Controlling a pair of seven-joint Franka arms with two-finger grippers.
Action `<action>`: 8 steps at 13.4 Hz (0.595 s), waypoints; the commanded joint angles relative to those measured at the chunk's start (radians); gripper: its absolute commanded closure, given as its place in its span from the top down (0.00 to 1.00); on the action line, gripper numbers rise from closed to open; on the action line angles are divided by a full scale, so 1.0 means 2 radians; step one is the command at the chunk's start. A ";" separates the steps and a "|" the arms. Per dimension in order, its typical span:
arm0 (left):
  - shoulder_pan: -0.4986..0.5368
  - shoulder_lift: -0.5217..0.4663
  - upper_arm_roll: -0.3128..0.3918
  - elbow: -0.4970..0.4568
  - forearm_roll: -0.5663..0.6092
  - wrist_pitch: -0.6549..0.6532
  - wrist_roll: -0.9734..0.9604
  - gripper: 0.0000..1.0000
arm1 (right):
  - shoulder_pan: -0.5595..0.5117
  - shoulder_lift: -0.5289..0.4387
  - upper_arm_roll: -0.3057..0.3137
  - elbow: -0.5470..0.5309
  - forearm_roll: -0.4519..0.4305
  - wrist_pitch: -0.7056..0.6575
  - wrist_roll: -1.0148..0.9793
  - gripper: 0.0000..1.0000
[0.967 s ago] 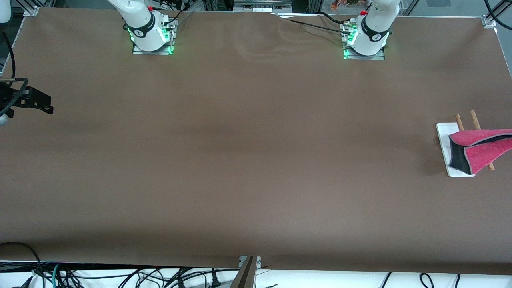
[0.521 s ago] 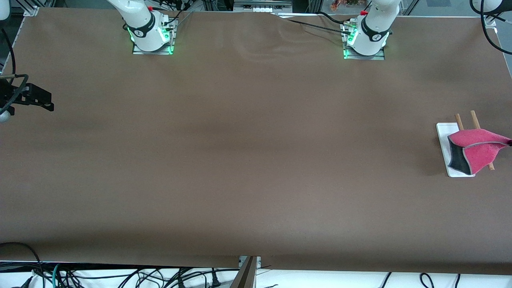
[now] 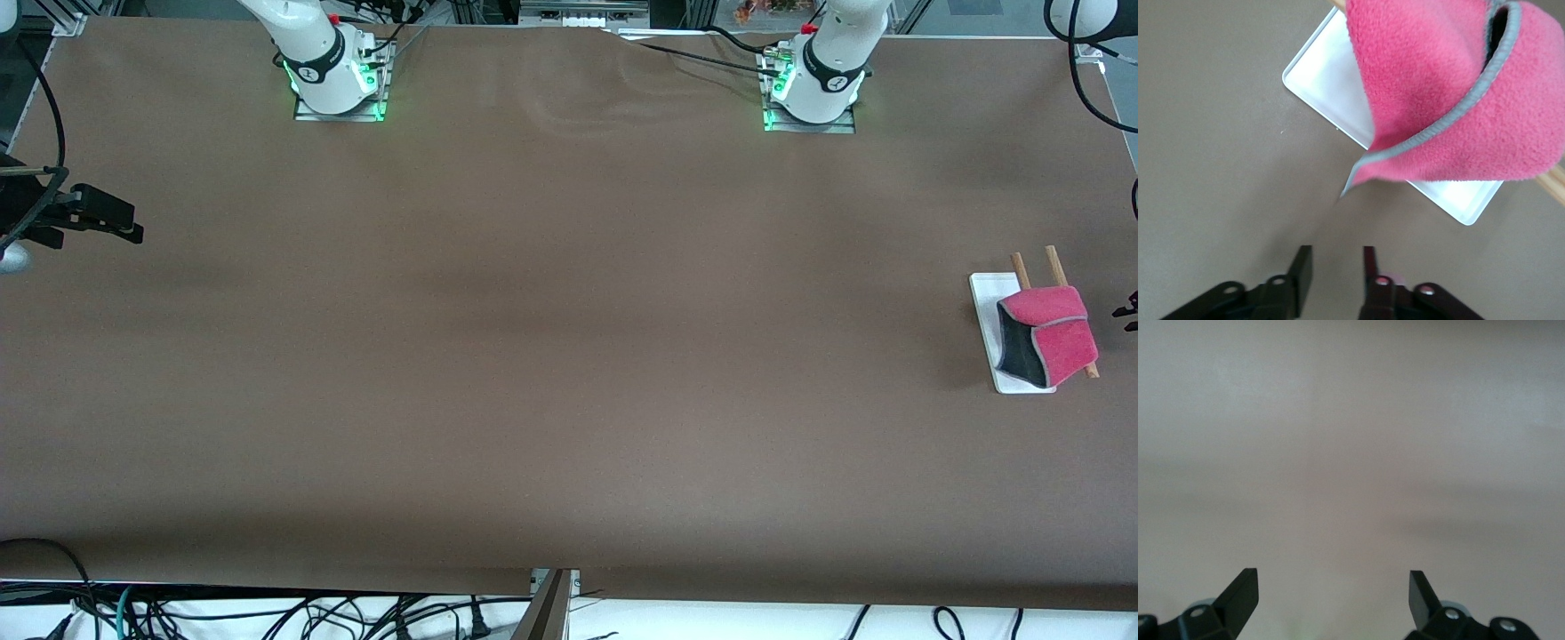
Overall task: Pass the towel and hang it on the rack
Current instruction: 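Lower the towel over the wooden rails and open the left gripper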
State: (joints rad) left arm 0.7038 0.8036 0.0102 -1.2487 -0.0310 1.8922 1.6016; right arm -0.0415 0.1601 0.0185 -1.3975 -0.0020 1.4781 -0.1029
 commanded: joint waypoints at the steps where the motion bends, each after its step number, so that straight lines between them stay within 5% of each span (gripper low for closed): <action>1: 0.000 -0.005 -0.006 0.011 0.004 -0.004 0.007 1.00 | -0.007 -0.016 0.006 -0.014 0.009 -0.010 0.006 1.00; 8: -0.062 -0.139 -0.012 0.012 0.012 -0.169 -0.115 1.00 | -0.007 -0.016 0.006 -0.014 -0.008 -0.010 -0.019 1.00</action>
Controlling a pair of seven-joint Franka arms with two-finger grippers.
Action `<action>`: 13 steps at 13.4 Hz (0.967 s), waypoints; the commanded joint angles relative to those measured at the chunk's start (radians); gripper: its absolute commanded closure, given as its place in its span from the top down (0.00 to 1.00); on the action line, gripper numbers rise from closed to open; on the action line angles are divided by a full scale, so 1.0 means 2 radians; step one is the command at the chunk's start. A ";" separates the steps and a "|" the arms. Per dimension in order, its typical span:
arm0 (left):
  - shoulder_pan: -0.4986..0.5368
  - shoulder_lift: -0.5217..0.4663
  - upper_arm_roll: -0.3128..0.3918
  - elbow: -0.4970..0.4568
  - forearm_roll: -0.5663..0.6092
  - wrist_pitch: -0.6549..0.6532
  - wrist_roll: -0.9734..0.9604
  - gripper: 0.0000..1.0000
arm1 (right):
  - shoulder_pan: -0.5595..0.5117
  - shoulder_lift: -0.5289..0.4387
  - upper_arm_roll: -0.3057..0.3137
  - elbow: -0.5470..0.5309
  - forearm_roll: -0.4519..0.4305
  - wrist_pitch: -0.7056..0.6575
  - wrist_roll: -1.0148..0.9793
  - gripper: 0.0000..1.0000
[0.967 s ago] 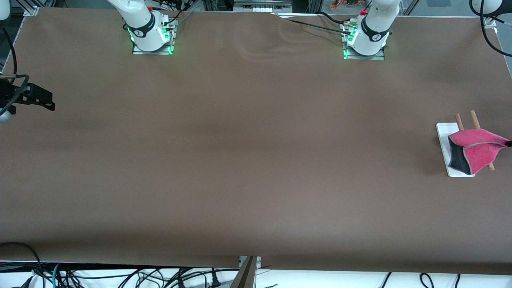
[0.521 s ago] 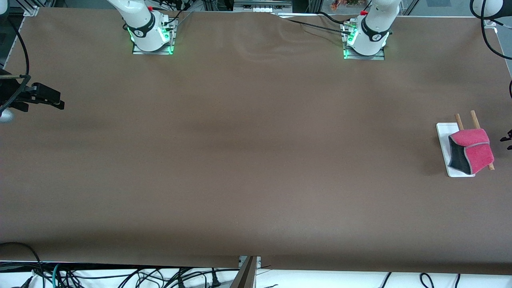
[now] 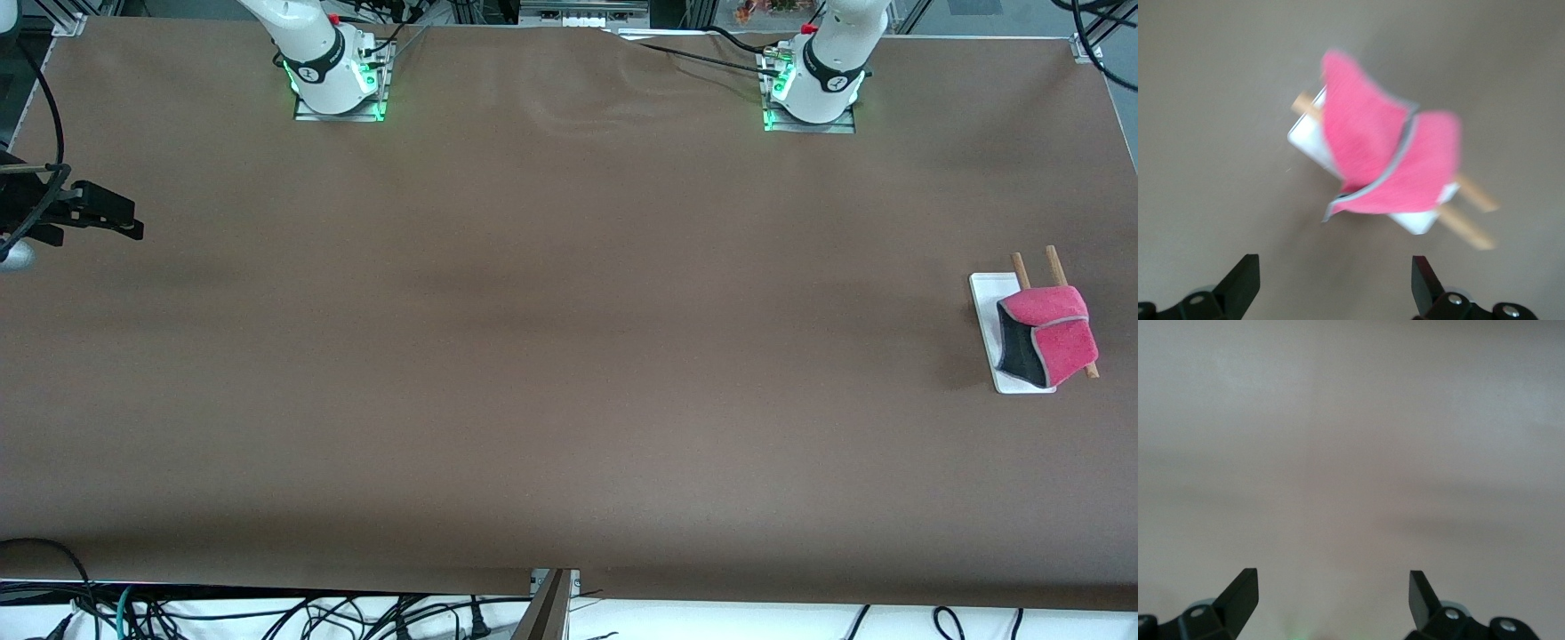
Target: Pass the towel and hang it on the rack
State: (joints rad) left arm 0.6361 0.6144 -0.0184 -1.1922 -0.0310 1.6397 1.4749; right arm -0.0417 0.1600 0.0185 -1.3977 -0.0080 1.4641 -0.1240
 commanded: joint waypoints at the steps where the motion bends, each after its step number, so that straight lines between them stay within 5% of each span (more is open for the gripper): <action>1: -0.048 -0.056 0.002 -0.018 0.012 -0.062 -0.087 1.00 | -0.007 -0.016 0.006 -0.014 -0.005 -0.003 -0.009 1.00; 13: -0.253 -0.128 -0.003 -0.027 0.014 -0.155 -0.450 1.00 | -0.004 0.007 0.003 0.011 -0.005 -0.014 -0.009 1.00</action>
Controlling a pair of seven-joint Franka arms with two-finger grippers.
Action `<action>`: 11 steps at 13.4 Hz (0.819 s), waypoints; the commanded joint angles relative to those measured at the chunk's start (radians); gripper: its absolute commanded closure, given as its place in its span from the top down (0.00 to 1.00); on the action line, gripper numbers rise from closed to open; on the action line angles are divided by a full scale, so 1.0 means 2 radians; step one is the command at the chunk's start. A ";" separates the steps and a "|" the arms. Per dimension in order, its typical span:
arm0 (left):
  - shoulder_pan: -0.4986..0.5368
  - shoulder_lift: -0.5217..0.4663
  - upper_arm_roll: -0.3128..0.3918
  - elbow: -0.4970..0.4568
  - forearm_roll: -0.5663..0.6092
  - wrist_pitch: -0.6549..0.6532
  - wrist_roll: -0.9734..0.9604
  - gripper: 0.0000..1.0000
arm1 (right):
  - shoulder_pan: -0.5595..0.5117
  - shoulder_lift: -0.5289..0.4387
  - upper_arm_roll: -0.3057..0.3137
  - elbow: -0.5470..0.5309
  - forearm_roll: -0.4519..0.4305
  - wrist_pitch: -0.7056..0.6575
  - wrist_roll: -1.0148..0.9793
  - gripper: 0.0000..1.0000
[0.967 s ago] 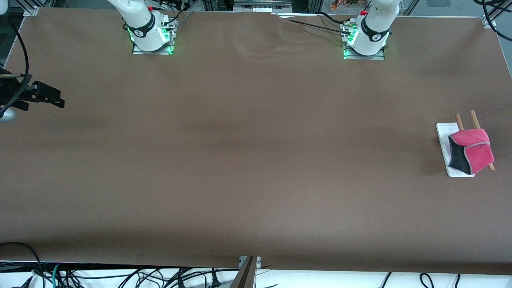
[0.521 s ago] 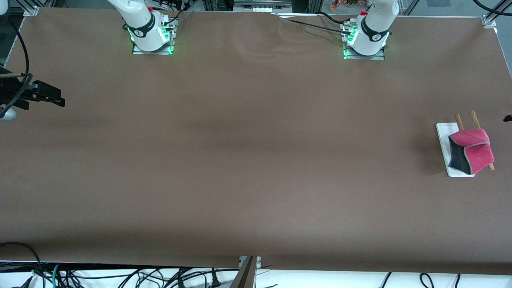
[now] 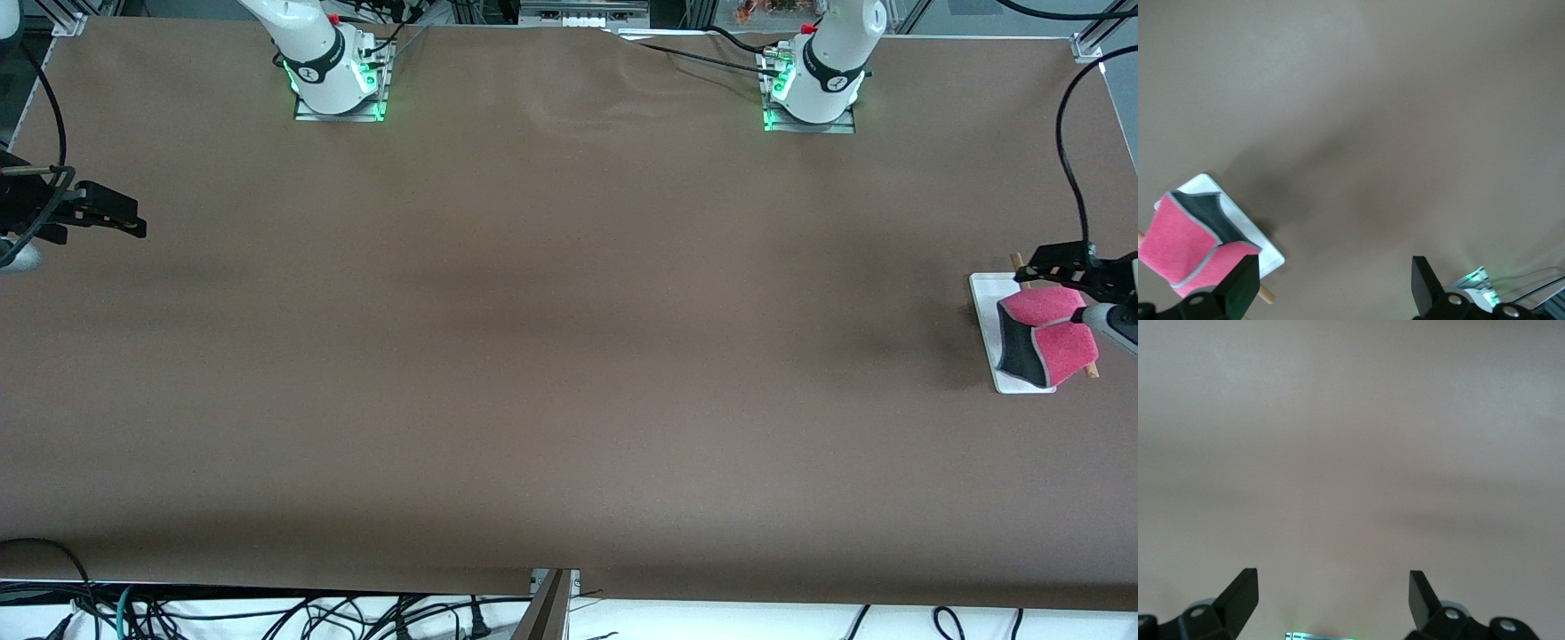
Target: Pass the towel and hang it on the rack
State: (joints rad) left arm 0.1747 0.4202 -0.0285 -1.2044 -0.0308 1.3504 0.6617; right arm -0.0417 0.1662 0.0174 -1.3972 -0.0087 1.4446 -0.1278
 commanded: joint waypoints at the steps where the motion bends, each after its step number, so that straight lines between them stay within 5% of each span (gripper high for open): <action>1: -0.047 -0.049 0.002 -0.039 0.021 -0.006 -0.087 1.00 | -0.004 0.004 0.004 0.011 -0.004 -0.004 -0.007 1.00; 5: -0.094 -0.129 -0.002 -0.137 0.033 0.051 -0.300 1.00 | -0.004 0.004 0.004 0.011 -0.004 -0.005 -0.008 1.00; 8: -0.088 -0.195 -0.001 -0.233 0.032 0.157 -0.306 1.00 | -0.004 0.004 0.004 0.011 -0.004 -0.005 -0.007 1.00; 11: -0.081 -0.212 -0.002 -0.259 0.029 0.169 -0.306 1.00 | -0.004 0.004 0.004 0.011 -0.004 -0.005 -0.007 1.00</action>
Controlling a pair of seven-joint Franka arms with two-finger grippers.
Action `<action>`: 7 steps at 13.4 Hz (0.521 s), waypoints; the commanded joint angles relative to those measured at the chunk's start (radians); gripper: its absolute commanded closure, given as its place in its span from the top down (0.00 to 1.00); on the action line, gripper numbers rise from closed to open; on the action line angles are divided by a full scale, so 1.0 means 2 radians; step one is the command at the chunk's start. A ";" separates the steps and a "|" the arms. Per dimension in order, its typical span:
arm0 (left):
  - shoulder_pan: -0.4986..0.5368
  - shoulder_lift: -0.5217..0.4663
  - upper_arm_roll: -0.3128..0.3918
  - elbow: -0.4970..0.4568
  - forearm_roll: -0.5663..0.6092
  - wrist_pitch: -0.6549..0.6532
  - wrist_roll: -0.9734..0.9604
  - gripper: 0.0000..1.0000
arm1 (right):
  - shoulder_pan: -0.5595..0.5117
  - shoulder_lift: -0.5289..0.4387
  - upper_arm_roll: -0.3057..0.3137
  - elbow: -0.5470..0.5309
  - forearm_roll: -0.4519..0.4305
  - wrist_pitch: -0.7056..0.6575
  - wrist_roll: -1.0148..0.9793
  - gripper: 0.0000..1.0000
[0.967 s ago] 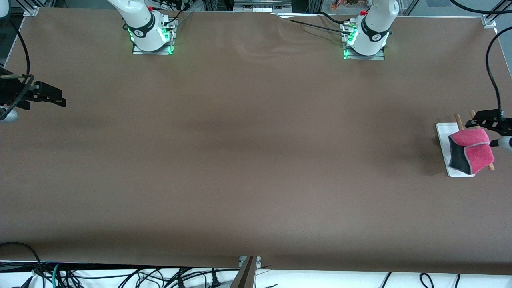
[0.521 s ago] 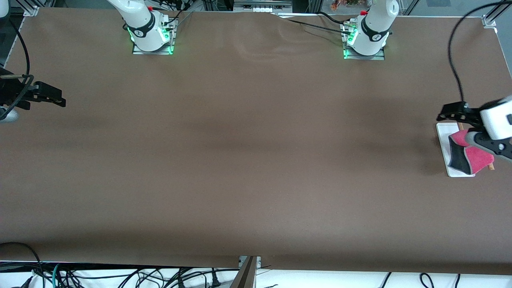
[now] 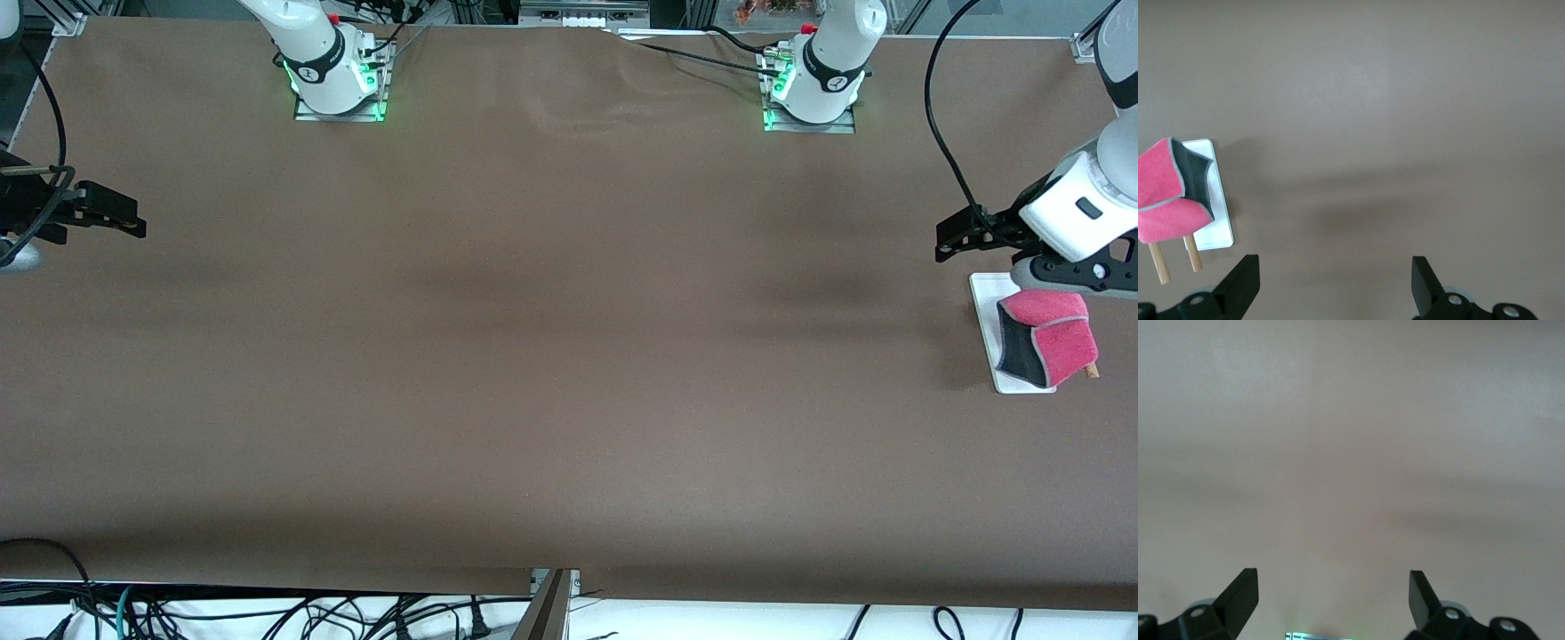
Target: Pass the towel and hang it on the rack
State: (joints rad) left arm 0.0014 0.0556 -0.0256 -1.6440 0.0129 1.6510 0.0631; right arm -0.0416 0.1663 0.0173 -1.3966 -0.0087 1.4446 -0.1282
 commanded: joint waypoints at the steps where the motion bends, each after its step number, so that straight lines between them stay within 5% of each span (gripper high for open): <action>1: 0.008 -0.030 -0.003 -0.039 -0.006 0.020 -0.007 1.00 | -0.005 0.004 0.004 0.010 -0.004 -0.005 -0.007 1.00; 7: 0.008 -0.052 -0.003 -0.074 -0.016 0.046 -0.022 1.00 | -0.005 0.004 0.004 0.010 -0.004 -0.004 -0.007 1.00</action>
State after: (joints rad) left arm 0.0126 0.0126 -0.0259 -1.7141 -0.0128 1.6967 0.0355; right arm -0.0416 0.1663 0.0173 -1.3966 -0.0087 1.4446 -0.1289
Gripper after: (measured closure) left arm 0.000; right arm 0.000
